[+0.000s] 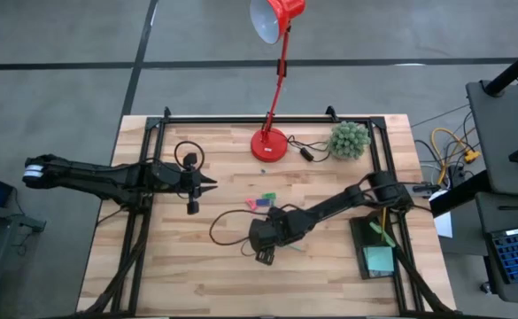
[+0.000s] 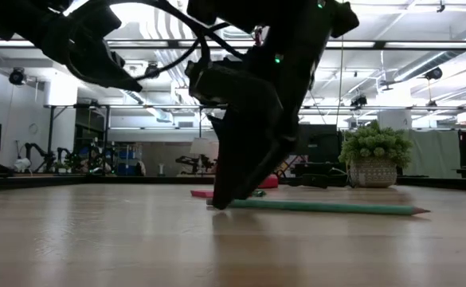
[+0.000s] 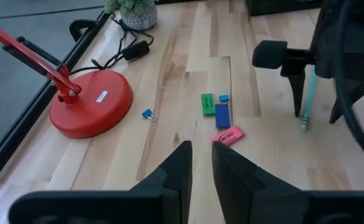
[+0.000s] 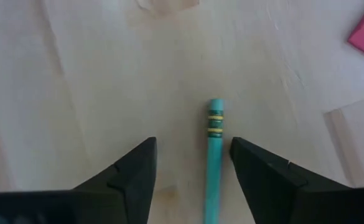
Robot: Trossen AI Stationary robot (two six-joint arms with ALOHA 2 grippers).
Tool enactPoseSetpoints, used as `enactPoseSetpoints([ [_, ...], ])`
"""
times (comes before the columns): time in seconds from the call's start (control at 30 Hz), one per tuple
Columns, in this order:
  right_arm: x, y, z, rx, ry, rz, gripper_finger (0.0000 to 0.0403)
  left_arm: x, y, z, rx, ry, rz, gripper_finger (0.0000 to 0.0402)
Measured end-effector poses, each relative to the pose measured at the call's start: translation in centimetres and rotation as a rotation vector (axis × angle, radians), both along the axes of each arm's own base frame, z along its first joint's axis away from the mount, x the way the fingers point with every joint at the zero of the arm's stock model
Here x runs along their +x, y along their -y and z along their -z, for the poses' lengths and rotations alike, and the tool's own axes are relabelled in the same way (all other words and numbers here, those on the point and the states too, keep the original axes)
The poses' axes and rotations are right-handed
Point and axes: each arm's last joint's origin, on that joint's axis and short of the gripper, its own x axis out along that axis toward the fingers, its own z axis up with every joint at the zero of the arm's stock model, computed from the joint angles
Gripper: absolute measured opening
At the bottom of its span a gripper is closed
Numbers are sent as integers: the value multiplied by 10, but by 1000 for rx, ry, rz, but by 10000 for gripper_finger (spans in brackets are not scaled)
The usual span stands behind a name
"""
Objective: Pick and place office supplies into organizer
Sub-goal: Put the blue pencil into the black desk organizer
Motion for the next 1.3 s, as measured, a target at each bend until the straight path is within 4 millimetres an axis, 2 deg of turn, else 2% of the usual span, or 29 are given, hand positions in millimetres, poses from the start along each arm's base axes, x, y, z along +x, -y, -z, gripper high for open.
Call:
enactPoseSetpoints([
  [0.2,-1,1,2,-25,-23,-16,189,0,0,0,0,-1,0,48],
  [0.4,-2,2,2,-21,-51,-118,174,0,0,0,-1,-1,2,48],
  [0.57,-3,11,3,20,-101,-122,155,0,0,0,-2,-1,4,48],
  [0.8,-5,22,5,73,-161,-149,108,0,0,0,-2,-2,3,48],
  [1.07,-6,22,12,62,-186,-175,19,0,0,0,-2,-3,3,48],
  [1.3,-6,20,12,62,-187,-150,13,0,0,0,1,-4,-2,48],
])
